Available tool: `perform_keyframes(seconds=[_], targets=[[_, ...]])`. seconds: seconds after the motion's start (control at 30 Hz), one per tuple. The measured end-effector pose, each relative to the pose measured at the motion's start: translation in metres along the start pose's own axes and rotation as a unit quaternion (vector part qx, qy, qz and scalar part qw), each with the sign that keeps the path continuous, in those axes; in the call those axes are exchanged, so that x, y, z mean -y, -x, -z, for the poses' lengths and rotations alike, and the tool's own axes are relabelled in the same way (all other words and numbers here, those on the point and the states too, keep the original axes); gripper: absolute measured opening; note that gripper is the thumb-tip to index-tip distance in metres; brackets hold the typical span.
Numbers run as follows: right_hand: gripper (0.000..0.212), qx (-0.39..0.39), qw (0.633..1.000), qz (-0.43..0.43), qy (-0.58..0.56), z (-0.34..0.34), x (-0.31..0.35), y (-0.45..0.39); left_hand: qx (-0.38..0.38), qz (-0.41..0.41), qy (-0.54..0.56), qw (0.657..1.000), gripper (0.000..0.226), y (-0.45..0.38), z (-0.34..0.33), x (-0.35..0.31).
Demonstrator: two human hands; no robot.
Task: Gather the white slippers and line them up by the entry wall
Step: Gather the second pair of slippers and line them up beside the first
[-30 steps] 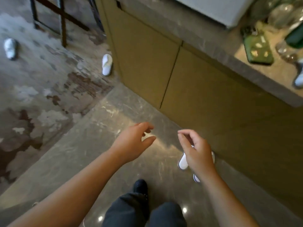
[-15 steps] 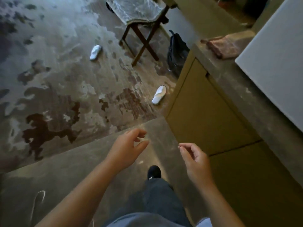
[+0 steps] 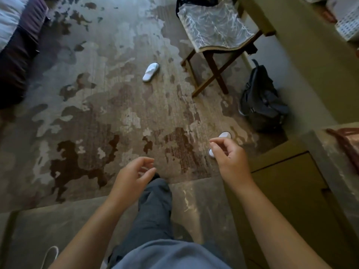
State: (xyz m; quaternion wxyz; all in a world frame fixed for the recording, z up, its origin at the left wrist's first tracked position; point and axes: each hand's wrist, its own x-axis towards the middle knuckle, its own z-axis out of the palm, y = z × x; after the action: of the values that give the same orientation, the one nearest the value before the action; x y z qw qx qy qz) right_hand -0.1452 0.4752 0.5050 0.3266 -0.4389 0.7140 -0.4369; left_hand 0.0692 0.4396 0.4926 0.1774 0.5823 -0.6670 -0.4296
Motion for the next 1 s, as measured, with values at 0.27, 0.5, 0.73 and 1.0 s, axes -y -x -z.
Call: perform_keyframes(seconds=[0.27, 0.5, 0.73, 1.0], targets=[[0.009, -0.127, 0.982, -0.140, -0.010, -0.014, -0.019, -0.104, 0.146, -0.111, -0.080, 0.980, 0.032, -0.204, 0.001, -0.072], [0.011, -0.173, 0.949, -0.263, -0.021, 0.001, -0.078, -0.182, 0.237, -0.132, -0.120, 0.955, 0.030, -0.328, -0.057, -0.097], [0.015, -0.204, 0.917, -0.339, -0.049, 0.002, -0.191, -0.285, 0.301, -0.132, -0.197, 0.924, 0.031, -0.460, -0.157, -0.072], [0.043, -0.229, 0.880, -0.416, 0.021, -0.044, -0.409, -0.371, 0.359, -0.135, -0.261, 0.886, 0.035, -0.596, -0.330, 0.040]])
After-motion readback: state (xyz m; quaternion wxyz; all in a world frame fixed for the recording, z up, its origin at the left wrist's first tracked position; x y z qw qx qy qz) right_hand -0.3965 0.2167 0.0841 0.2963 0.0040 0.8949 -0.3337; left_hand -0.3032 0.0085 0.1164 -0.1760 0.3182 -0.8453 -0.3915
